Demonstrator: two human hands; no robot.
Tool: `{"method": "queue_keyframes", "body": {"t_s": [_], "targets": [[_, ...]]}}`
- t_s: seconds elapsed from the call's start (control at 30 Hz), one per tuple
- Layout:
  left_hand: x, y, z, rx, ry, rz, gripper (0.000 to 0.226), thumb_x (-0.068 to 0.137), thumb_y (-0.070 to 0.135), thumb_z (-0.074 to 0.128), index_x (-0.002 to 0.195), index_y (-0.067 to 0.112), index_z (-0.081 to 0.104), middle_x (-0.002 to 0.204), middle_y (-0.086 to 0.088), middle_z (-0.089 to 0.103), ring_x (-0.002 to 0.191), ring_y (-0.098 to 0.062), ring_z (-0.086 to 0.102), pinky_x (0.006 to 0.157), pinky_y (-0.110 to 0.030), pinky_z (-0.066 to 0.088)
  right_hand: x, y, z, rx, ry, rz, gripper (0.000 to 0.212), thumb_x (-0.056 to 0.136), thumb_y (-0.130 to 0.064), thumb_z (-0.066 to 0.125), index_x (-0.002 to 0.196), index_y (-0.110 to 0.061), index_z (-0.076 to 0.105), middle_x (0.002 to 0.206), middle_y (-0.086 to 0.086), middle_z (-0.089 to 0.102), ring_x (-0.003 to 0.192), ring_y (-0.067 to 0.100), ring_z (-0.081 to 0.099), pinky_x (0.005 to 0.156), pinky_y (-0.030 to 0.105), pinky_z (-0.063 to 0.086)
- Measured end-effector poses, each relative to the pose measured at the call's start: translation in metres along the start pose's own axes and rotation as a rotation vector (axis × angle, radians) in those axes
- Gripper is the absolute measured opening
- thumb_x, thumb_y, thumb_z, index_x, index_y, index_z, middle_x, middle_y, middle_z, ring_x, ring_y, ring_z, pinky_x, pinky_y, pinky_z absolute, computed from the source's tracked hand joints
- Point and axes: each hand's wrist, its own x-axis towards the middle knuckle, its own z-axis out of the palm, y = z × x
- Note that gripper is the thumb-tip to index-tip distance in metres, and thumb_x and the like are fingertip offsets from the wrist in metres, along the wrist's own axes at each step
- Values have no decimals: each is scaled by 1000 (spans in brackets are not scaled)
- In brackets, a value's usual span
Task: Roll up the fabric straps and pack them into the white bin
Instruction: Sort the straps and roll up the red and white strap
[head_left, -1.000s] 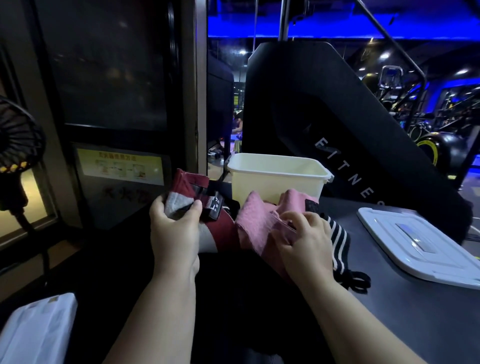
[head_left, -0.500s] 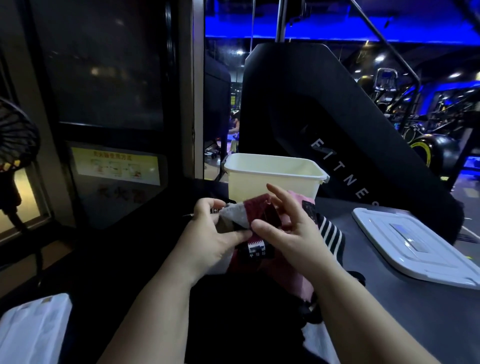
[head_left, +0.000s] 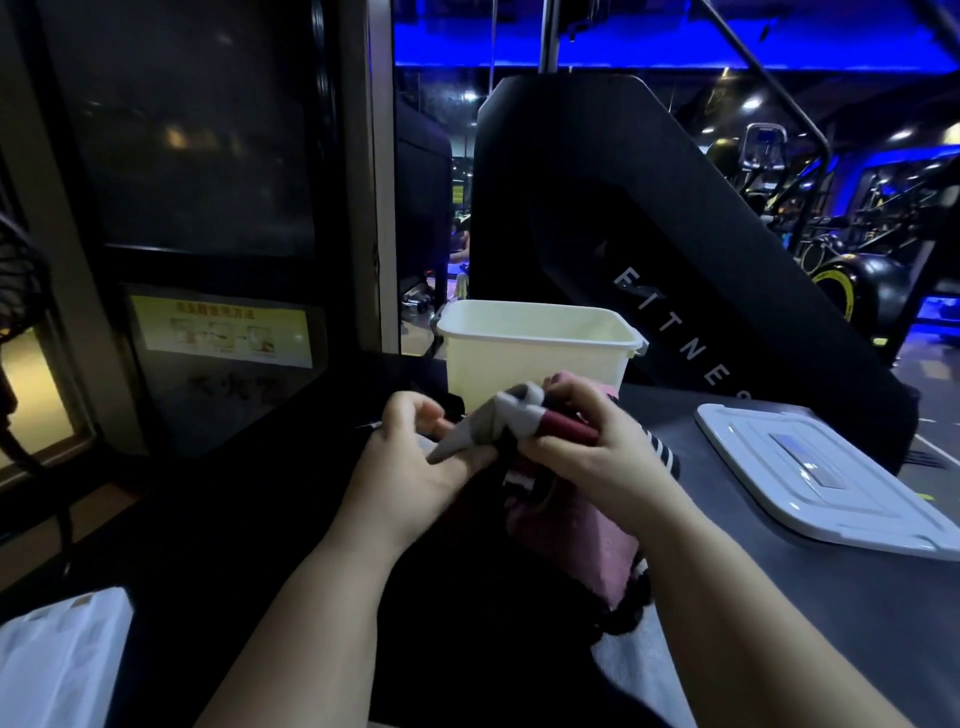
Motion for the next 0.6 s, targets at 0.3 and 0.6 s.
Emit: {"method": "queue_keyframes", "body": {"t_s": [0.3, 0.6], "targets": [[14, -24, -10, 176, -50, -153, 32, 89, 49, 61, 76, 20, 62, 70, 3, 65, 72, -19, 62, 71, -34, 49, 2, 6, -22, 401, 392, 42, 22, 79, -14, 69, 91, -29, 59, 91, 5, 61, 76, 21, 62, 62, 37, 54], [15, -11, -10, -375, 329, -45, 35, 74, 58, 57, 71, 23, 52, 66, 1, 52, 63, -17, 49, 64, -37, 42, 5, 4, -10, 490, 330, 89, 27, 76, -1, 76, 83, -21, 59, 83, 6, 61, 78, 26, 64, 60, 32, 53]]}}
